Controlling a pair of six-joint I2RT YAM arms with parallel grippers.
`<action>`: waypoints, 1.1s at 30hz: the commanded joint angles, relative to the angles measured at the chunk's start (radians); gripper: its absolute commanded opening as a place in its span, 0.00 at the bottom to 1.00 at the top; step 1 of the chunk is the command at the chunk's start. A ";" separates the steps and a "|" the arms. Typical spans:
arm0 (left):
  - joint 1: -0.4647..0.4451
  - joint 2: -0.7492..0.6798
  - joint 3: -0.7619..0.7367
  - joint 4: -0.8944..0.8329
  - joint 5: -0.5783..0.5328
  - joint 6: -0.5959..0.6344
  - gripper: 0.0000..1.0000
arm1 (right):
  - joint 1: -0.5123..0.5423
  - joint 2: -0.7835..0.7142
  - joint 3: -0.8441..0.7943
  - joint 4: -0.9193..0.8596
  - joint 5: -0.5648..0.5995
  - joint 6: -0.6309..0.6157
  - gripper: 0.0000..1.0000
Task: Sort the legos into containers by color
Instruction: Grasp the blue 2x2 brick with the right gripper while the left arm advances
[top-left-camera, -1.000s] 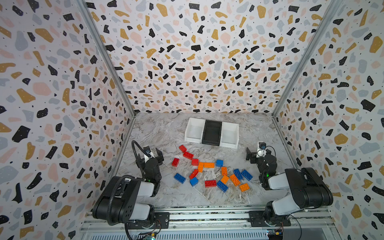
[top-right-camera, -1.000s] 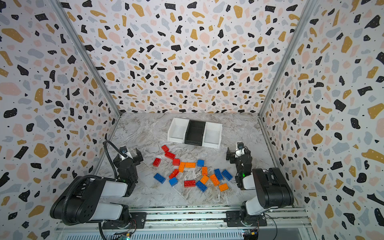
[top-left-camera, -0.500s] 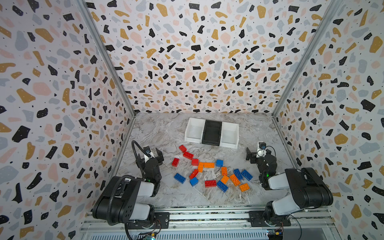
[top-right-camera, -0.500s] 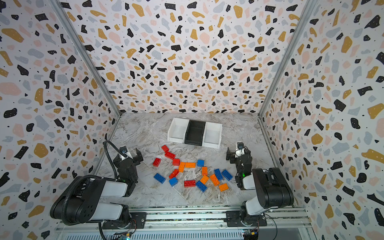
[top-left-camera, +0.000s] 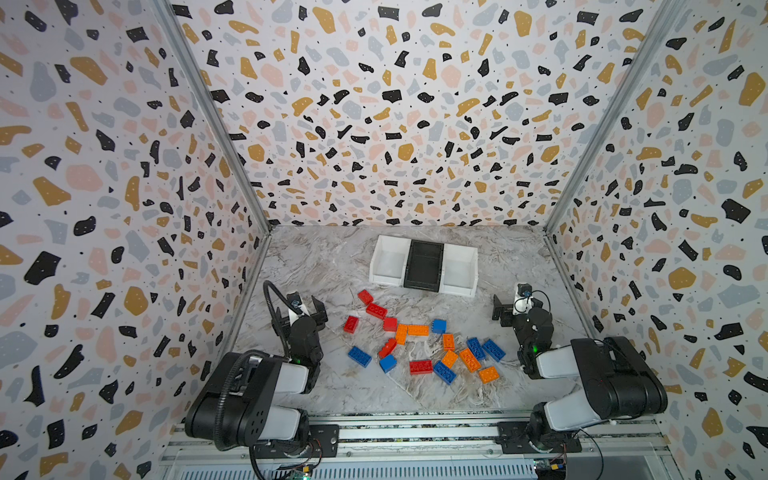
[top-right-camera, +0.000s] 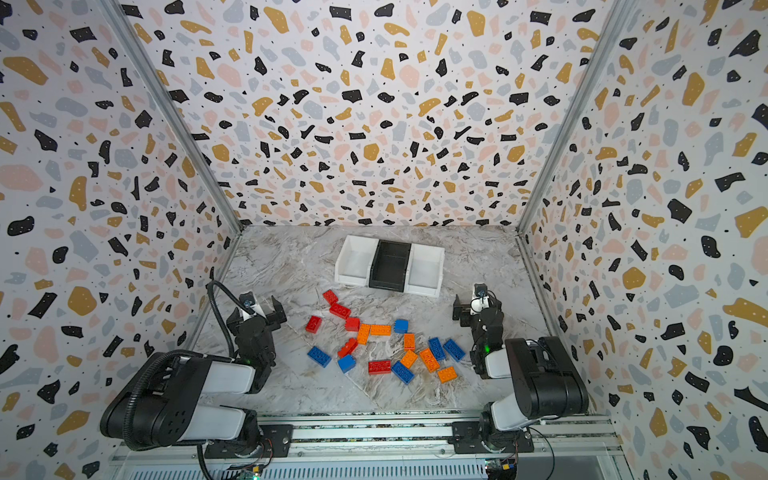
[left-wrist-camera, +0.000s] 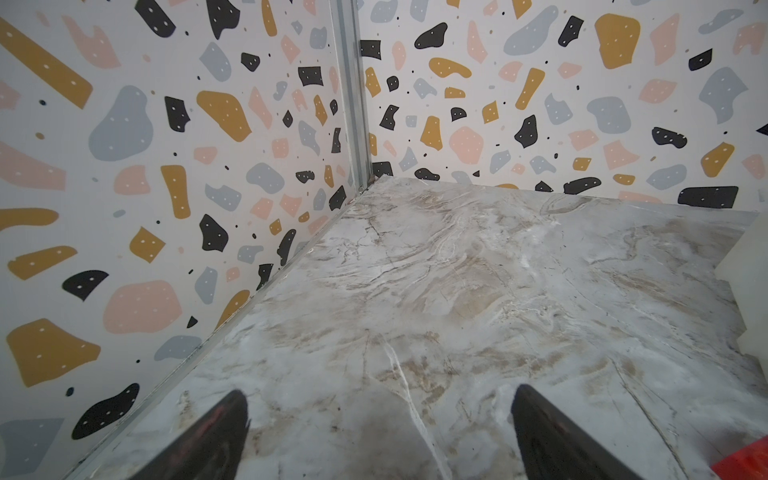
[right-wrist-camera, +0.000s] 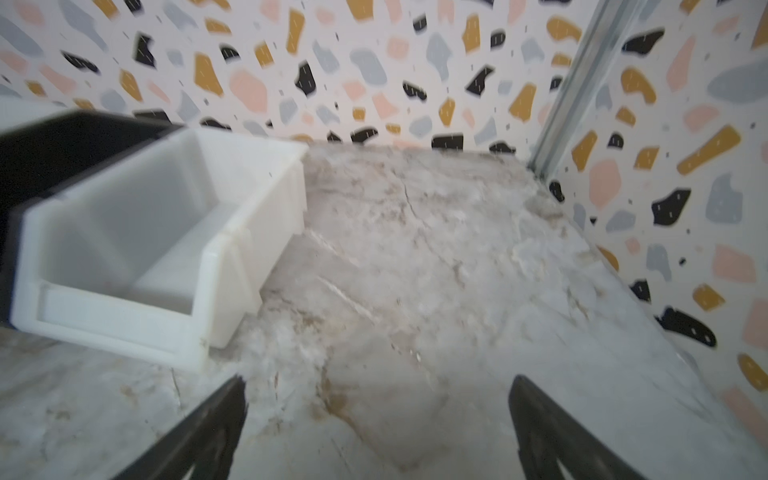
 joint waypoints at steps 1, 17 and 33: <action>0.004 -0.084 0.181 -0.275 0.092 0.043 1.00 | -0.003 -0.083 0.259 -0.486 0.088 0.071 0.99; -0.540 -0.229 0.391 -0.630 -0.049 -0.134 1.00 | 0.350 -0.080 0.618 -1.305 0.011 0.363 0.81; -0.887 -0.564 0.196 -0.817 -0.319 -0.268 1.00 | 0.610 0.107 0.695 -1.327 -0.055 0.662 0.77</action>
